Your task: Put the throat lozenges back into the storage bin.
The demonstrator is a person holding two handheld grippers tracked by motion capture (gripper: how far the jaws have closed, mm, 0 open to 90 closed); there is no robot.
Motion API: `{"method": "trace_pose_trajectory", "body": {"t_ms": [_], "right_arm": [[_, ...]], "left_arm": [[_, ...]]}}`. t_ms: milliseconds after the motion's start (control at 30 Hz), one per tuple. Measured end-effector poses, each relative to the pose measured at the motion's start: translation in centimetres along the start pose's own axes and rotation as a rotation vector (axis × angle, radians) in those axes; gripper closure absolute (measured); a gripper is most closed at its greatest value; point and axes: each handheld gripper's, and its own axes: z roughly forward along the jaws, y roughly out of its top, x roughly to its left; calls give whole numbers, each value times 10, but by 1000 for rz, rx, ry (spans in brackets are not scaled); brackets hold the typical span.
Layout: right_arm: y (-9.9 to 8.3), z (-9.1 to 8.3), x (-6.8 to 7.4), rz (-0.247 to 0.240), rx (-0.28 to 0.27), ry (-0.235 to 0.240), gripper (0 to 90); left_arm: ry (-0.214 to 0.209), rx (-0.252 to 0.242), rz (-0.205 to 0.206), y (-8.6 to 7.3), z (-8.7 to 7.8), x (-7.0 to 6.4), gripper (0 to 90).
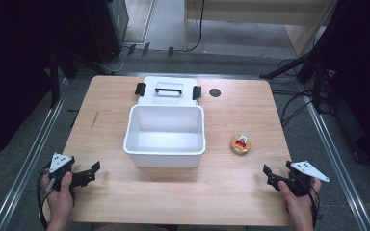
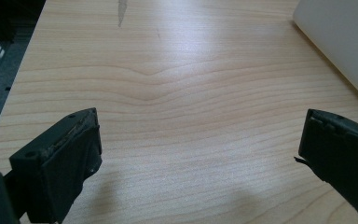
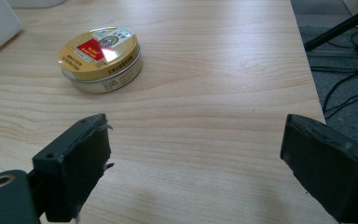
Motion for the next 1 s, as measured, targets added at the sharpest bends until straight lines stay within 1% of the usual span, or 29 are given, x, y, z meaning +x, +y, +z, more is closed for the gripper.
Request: {"method": "trace_pose_trajectory", "body": {"t_ms": [33, 67, 100, 133, 233, 267, 300, 367, 533, 800, 833, 867, 900, 933, 967, 1000], "right_arm": [[0, 0, 0, 0, 0, 0, 89], [0, 0, 1, -18, 6, -3, 98], [0, 0, 1, -18, 6, -3, 98], [0, 1, 2, -28, 9, -5, 110], [1, 2, 3, -33, 23, -4, 126], [1, 4, 4, -50, 48, -11, 126], [1, 4, 4, -50, 48, -11, 126], [2, 6, 5, -55, 77, -20, 126], [4, 8, 8, -75, 101, 10, 126], [8, 12, 16, -107, 142, 32, 126], [10, 12, 17, -103, 152, 32, 126], [15, 13, 19, -84, 182, 28, 126], [15, 13, 19, -84, 182, 28, 126], [19, 14, 21, -89, 209, 7, 127], [22, 14, 22, -87, 225, 2, 128], [22, 14, 22, -87, 225, 2, 128]], "left_arm": [[0, 0, 0, 0, 0, 0, 0], [0, 0, -1, 0, 0, 0, 0], [0, 0, -2, 0, 0, 0, 0], [0, 1, -4, 0, 0, 0, 0], [0, 0, -3, 0, 0, 0, 0], [1, 3, 0, 0, 0, 0, 0], [1, 3, 0, 0, 0, 0, 0], [3, 4, 2, 0, 0, -1, 0], [-4, 2, 2, 0, 0, 0, 0], [-12, 3, -3, 0, 0, 1, 0], [-12, 2, -5, 0, 0, 1, 0], [-12, 3, -5, 0, 1, 1, 0], [-12, 3, -5, 0, 1, 1, 0], [-11, 3, -4, 0, 0, 1, 0], [-11, 4, -3, 0, 0, 1, 0], [-11, 4, -3, 0, 0, 1, 0]]}}
